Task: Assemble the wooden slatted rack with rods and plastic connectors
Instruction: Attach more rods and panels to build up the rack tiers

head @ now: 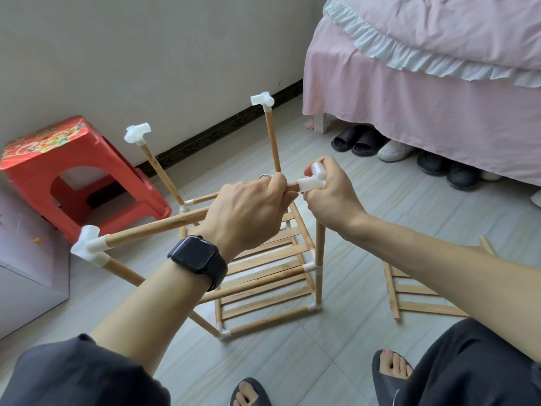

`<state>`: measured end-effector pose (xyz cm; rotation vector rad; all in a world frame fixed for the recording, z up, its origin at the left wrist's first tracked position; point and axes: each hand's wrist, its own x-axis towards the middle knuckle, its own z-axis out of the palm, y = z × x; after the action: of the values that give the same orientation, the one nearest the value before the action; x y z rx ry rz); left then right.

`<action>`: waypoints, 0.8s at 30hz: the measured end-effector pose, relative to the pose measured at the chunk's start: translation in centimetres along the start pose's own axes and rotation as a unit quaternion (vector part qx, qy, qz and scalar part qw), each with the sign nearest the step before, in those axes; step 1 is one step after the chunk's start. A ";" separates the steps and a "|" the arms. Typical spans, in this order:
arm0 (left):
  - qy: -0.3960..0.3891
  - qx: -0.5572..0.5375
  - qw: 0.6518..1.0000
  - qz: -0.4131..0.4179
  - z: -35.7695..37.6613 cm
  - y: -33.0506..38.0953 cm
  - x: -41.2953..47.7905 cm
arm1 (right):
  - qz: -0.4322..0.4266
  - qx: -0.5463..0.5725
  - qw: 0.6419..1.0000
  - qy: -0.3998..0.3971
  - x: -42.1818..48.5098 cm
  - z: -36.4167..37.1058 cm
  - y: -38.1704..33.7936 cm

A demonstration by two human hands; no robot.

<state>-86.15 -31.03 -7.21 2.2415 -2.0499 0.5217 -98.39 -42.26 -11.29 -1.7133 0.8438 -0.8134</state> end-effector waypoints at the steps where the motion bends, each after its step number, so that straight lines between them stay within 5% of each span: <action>1: -0.007 0.000 1.000 -0.001 0.0 0.0 0.2 | -0.001 -0.004 1.000 0.005 0.0 0.0 0.0; 15: -0.056 -0.061 0.996 0.024 -0.7 -0.3 0.5 | 0.012 0.003 0.990 -0.139 0.8 -2.0 -0.6; 24: -0.050 -0.053 0.997 0.021 -0.7 0.0 0.7 | 0.015 0.054 0.985 -0.163 0.8 -1.8 -0.5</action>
<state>-86.20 -31.48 -6.40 2.2106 -2.1213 0.3026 -99.41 -43.70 -10.21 -1.6746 0.5904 -0.5279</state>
